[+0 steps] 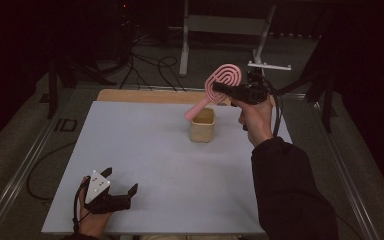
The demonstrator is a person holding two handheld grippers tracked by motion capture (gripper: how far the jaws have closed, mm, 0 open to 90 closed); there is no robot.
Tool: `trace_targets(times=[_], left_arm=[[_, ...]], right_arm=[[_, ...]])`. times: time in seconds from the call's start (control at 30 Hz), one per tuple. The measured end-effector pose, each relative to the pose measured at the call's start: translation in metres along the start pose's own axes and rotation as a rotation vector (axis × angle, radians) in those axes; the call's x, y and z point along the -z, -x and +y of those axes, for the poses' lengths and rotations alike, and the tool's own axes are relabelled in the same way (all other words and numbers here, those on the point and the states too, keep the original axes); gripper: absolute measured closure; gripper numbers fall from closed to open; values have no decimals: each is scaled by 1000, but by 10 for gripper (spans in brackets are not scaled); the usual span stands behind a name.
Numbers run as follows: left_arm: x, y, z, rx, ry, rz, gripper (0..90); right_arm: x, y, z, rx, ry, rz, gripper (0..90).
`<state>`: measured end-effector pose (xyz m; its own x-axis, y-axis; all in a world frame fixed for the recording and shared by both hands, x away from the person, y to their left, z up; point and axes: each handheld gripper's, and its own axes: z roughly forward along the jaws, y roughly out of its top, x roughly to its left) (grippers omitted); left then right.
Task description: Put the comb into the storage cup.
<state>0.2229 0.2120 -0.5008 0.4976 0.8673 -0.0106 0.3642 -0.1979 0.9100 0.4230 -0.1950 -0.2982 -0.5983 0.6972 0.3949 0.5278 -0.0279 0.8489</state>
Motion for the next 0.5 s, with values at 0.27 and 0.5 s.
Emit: trace_targets(times=[0.27,0.5], left_arm=[[0,0,0,0,0,1,0],[0,0,0,-1,0,0,0]], right_arm=[[-2,4,4,-4,2,-21,634],[-1,10,8,-14,11,-45,634]])
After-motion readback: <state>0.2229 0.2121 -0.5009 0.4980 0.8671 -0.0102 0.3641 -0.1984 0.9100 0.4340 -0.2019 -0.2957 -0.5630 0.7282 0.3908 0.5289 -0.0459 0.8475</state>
